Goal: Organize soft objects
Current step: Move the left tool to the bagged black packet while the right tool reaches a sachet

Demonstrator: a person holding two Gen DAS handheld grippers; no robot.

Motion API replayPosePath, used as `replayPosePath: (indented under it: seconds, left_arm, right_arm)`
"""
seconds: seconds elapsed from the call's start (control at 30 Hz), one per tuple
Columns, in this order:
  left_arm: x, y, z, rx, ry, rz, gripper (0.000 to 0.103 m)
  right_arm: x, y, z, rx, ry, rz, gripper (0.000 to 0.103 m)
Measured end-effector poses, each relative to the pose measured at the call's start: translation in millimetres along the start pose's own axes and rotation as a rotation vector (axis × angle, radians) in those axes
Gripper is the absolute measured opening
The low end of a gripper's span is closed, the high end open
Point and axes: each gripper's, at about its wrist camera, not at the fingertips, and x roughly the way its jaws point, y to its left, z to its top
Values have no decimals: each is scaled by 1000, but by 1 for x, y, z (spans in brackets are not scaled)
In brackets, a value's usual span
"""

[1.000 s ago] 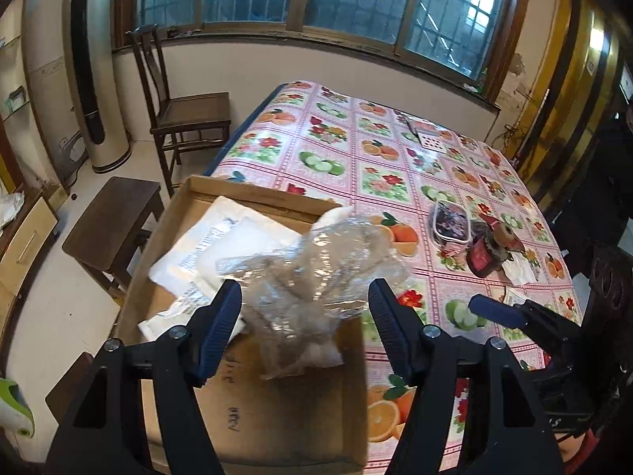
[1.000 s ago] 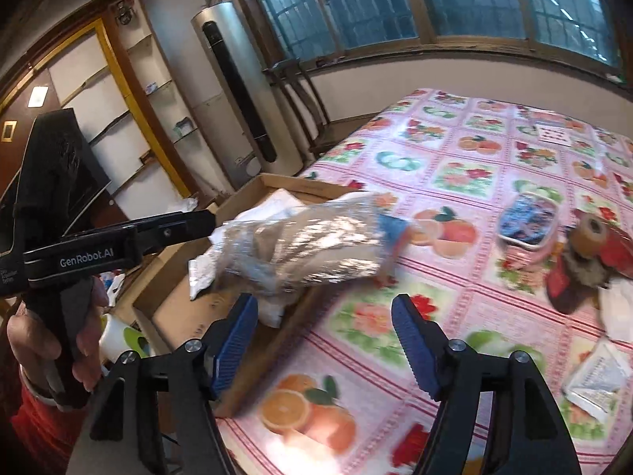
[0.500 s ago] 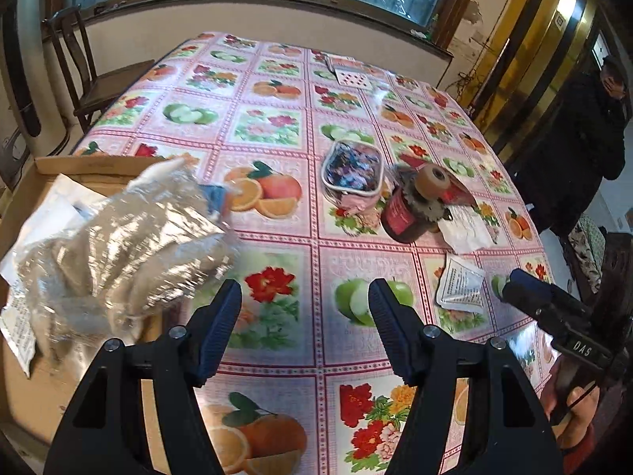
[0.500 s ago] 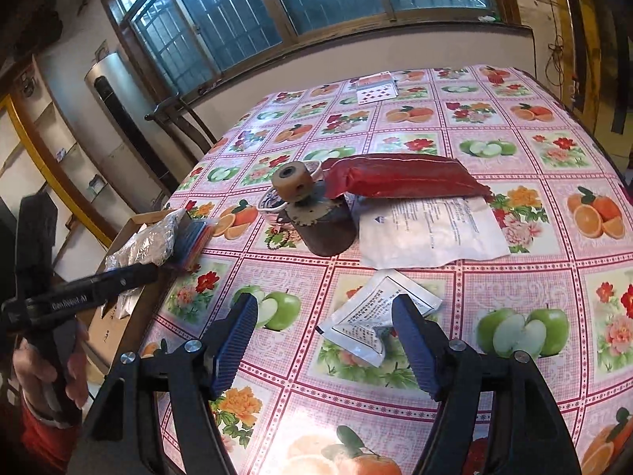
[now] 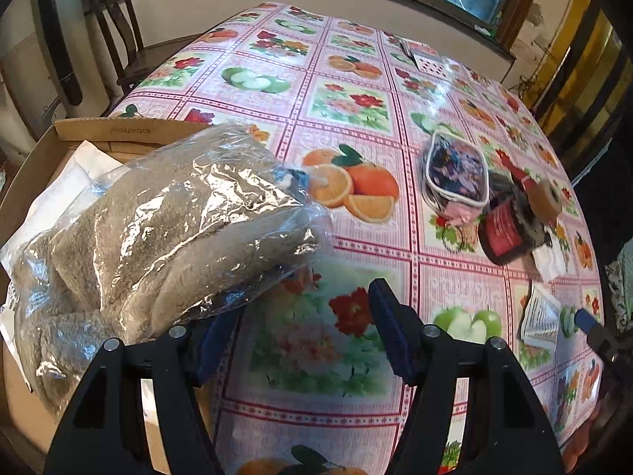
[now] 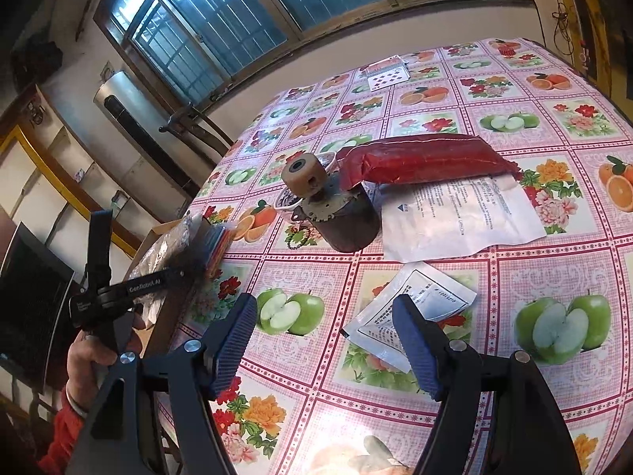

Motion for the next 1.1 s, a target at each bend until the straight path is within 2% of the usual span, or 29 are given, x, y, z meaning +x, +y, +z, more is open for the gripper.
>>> replayPosePath:
  seconds: [0.1,0.27,0.4,0.5,0.57,0.6,0.67,0.73,0.83,0.9,0.97,1.1]
  left_arm:
    - [2,8,11,-45,-8,-27,66]
    - [18,5,28,-38,18,-63,66]
    - [27,-5,35,-32,52,-121,66]
    - [27,-16,34,-5,62,-113,66]
    - [29,-21,33,4,74,-118,72]
    - [28,-24,32,19,73,-102,72]
    - [27,-18,34,-5,41,-4,72]
    - [34,-6,37,-54,59,-7,71]
    - [37,-7,35,-17,63,10,72]
    - [38,-12,32,2,83,-27,72]
    - [36,-20,28,26,113,-97,72]
    - [34,-31,18,32,174,-197,72]
  right_arm:
    - [6,1,-3,-4,21,-4,74]
    - [9,1,-4,-1,29,-3,74]
    - [9,-1,-1,-8,36,-63,74]
    - [12,-6,1,-4,55,-130,74]
    - [14,-10,1,0,67,-155,74]
    - [17,-12,1,5,78,-162,74]
    - [21,-15,2,16,101,-178,74]
    - [24,-16,0,25,109,-169,74]
    - [26,-19,0,43,106,-186,74]
    - [29,-21,0,59,114,-189,74]
    - [30,-23,0,73,123,-176,74]
    - [29,-27,1,86,128,-215,74]
